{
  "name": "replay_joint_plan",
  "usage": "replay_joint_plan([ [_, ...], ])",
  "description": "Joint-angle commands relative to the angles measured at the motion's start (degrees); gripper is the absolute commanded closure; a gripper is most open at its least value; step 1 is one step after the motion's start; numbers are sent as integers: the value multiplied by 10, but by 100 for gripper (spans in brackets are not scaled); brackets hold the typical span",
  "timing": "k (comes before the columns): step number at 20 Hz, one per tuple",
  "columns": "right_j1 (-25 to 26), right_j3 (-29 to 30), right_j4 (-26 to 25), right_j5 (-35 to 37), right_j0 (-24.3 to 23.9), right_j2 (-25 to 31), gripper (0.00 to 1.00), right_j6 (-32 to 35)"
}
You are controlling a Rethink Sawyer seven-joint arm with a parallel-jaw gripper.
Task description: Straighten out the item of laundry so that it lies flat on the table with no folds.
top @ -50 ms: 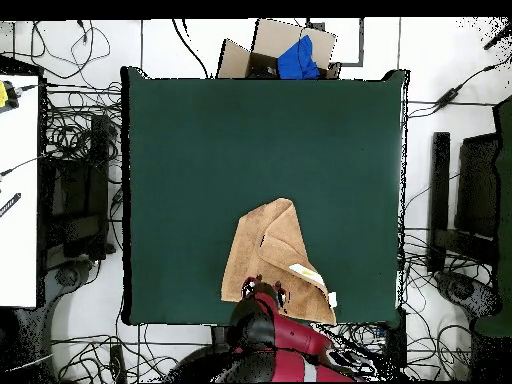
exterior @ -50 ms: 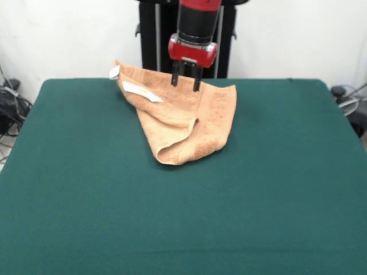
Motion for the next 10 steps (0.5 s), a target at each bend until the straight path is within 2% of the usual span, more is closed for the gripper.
replay_joint_plan([
  [1,32,-8,54,-28,12,36,0,191],
  [10,40,-59,86,3,32,40,0,175],
])
